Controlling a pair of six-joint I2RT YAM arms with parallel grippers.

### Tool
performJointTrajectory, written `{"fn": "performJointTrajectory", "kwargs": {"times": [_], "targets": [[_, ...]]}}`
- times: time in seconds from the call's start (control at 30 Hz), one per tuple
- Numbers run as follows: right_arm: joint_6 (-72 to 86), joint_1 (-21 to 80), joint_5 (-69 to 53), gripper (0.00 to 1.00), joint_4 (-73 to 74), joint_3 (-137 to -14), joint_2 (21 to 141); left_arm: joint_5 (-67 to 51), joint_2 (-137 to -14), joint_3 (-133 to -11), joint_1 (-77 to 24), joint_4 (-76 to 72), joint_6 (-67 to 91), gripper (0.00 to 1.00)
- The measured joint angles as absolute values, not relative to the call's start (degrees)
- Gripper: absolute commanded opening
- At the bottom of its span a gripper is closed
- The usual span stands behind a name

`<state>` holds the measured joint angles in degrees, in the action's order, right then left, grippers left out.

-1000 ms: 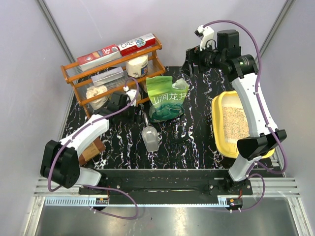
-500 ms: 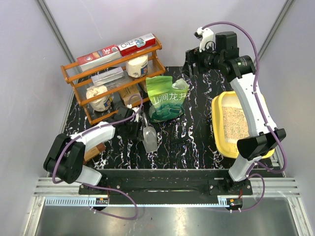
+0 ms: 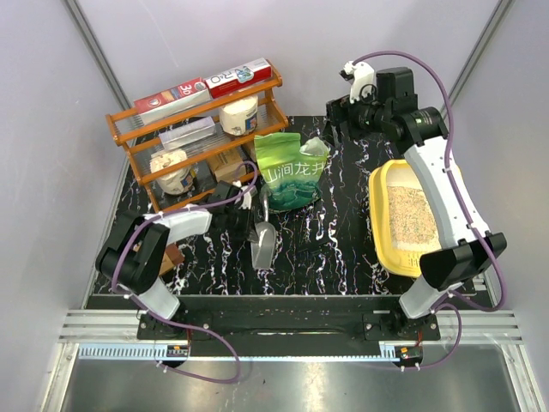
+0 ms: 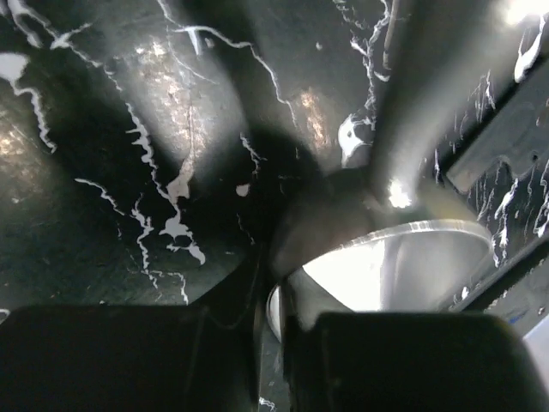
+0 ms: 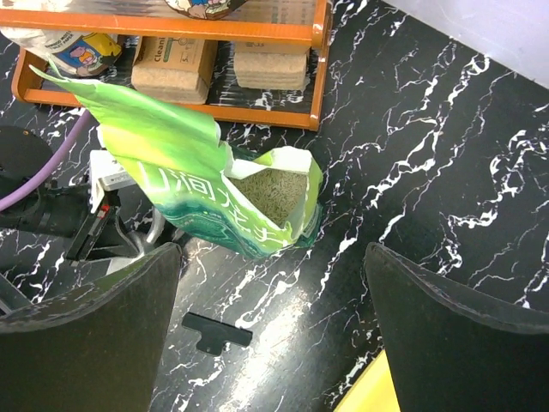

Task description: Fill the litter box with clean litter

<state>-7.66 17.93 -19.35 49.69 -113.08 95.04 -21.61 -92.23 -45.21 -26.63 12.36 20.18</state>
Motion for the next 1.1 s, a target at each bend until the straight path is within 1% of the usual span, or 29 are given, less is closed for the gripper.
{"fn": "performJointTrajectory", "kwargs": {"times": [0.03,0.1,0.13,0.27,0.4,0.5,0.63,0.8,0.93,1.03,1.1], "targets": [[-7.9,17.9,-19.1,0.95,49.7,-112.6,94.4,-22.7,-92.8,-45.7,-26.5,12.4,20.2,0.00],[-8.3,17.9,-18.7,0.99,49.7,-112.2,93.3,-22.6,-92.8,-46.6,-26.2,13.0,19.4,0.00],[-8.3,17.9,-18.4,1.00,49.6,-112.2,93.0,-22.8,-92.7,-47.0,-25.9,13.9,19.0,0.00],[-8.1,17.9,-18.4,1.00,49.6,-113.6,93.3,-23.0,-90.1,-47.4,-23.2,18.2,17.4,0.00],[-8.2,17.9,-22.9,1.00,49.3,-117.4,95.6,-23.4,-82.8,-48.0,-20.2,23.3,14.1,0.00],[-8.1,17.9,-28.2,0.97,49.2,-119.4,97.2,-24.4,-76.2,-50.0,-19.6,26.2,9.6,0.00],[-7.6,17.9,-34.8,0.92,50.0,-124.4,100.7,-29.4,-69.3,-53.7,-19.6,29.5,0.3,0.00],[-5.8,17.8,-42.1,0.91,52.7,-134.3,106.9,-30.8,-69.4,-63.9,-19.8,32.9,-10.6,0.00],[-3.7,17.7,-46.4,0.89,54.5,-135.7,107.1,-30.6,-75.6,-77.8,-19.8,35.2,-17.4,0.00],[-0.8,17.6,-48.7,0.85,55.4,-137.4,107.2,-30.7,-82.8,-90.4,-19.8,35.4,-21.3,0.00],[1.2,17.6,-49.3,0.85,55.0,-137.5,107.0,-30.7,-86.4,-95.9,-20.0,35.4,-23.0,0.00]]}}
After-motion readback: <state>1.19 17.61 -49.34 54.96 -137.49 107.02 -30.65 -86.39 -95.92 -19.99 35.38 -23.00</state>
